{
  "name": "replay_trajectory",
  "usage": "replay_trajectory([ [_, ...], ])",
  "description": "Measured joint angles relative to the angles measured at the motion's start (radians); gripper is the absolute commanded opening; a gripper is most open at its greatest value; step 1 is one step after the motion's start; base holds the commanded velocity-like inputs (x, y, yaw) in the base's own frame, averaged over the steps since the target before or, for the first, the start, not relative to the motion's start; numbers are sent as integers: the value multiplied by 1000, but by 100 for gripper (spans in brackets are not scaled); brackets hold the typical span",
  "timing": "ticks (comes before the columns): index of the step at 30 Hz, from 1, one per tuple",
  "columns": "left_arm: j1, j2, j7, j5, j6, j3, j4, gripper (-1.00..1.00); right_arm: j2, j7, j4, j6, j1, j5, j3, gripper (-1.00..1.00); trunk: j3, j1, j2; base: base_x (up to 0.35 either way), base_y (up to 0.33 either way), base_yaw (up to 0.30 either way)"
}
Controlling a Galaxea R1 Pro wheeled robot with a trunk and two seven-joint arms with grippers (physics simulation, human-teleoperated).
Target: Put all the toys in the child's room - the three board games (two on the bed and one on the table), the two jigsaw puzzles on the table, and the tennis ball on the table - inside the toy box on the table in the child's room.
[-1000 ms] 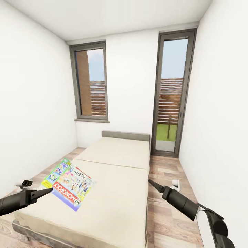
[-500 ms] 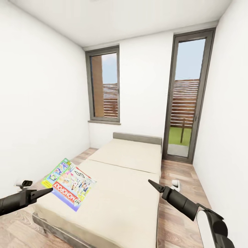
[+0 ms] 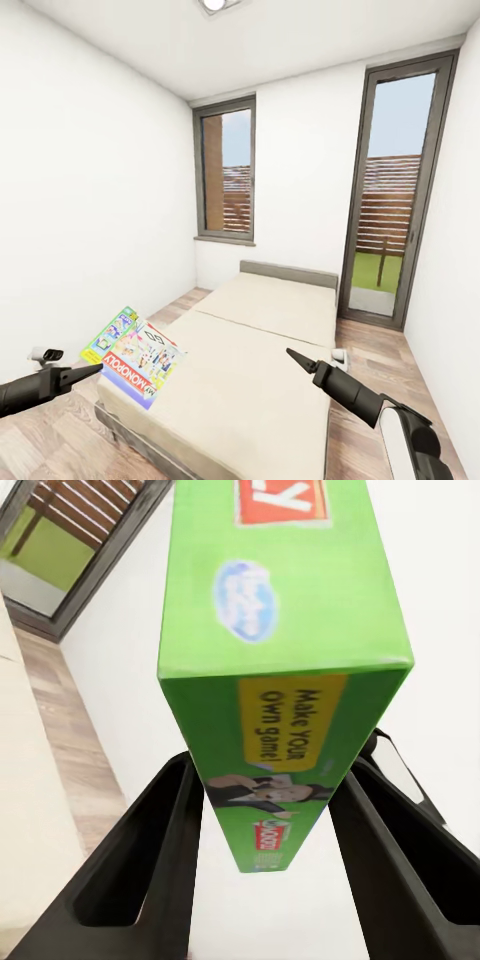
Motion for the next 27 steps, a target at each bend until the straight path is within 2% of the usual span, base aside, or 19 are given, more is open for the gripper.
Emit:
replay_trajectory([
  [27,0,-4,0,-10,2,1,0,-100,-1,0,-2,0,0,1,0,100,112,-104,189,0,0,237],
])
